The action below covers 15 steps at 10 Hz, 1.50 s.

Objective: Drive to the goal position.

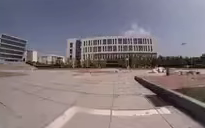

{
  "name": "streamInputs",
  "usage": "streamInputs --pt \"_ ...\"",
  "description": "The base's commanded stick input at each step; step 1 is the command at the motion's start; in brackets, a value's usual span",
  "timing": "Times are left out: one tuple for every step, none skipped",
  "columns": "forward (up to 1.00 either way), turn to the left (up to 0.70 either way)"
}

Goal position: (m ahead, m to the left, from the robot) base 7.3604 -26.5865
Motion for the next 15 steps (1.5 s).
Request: streamInputs --pt "0.70 -0.32" --pt "0.70 -0.14" --pt "0.70 0.00" --pt "0.70 0.00" --pt "0.70 0.00" --pt "0.70 0.00" --pt "0.70 0.00" --pt "0.70 0.00" --pt "0.70 0.00" --pt "0.70 0.00" --pt "0.70 0.00" --pt "0.70 0.00" --pt "0.70 0.00" --pt "0.70 0.00" --pt "0.70 0.00"
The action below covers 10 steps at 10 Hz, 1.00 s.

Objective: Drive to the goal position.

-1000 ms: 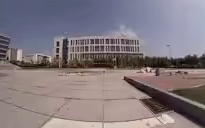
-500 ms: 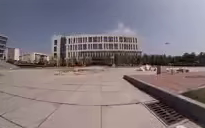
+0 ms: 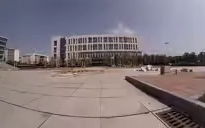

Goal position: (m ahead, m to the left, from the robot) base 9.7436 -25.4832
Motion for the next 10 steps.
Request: streamInputs --pt "0.70 0.00" --pt "0.70 0.00" --pt "0.70 0.00" --pt "0.70 0.00" --pt "0.70 0.00" --pt "0.70 0.00" --pt "0.70 0.00" --pt "0.70 0.00" --pt "0.70 0.00" --pt "0.70 0.00"
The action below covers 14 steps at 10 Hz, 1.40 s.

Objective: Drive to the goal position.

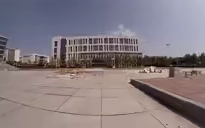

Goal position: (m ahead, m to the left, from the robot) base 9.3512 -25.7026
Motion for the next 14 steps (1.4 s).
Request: streamInputs --pt "0.70 0.00" --pt "0.70 0.00" --pt "0.70 0.00" --pt "0.70 0.00" --pt "0.70 0.00" --pt "0.70 0.00" --pt "0.70 0.00" --pt "0.70 0.00" --pt "0.70 0.00" --pt "0.70 0.00" --pt "0.70 0.00" --pt "0.70 0.00" --pt "0.70 0.00" --pt "0.70 0.00"
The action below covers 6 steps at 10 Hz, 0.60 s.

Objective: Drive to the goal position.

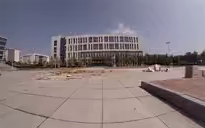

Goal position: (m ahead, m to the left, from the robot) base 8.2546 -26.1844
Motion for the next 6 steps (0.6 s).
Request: streamInputs --pt "0.70 0.00" --pt "0.70 0.00" --pt "0.70 0.00" --pt "0.70 0.00" --pt "0.70 0.00" --pt "0.70 0.00"
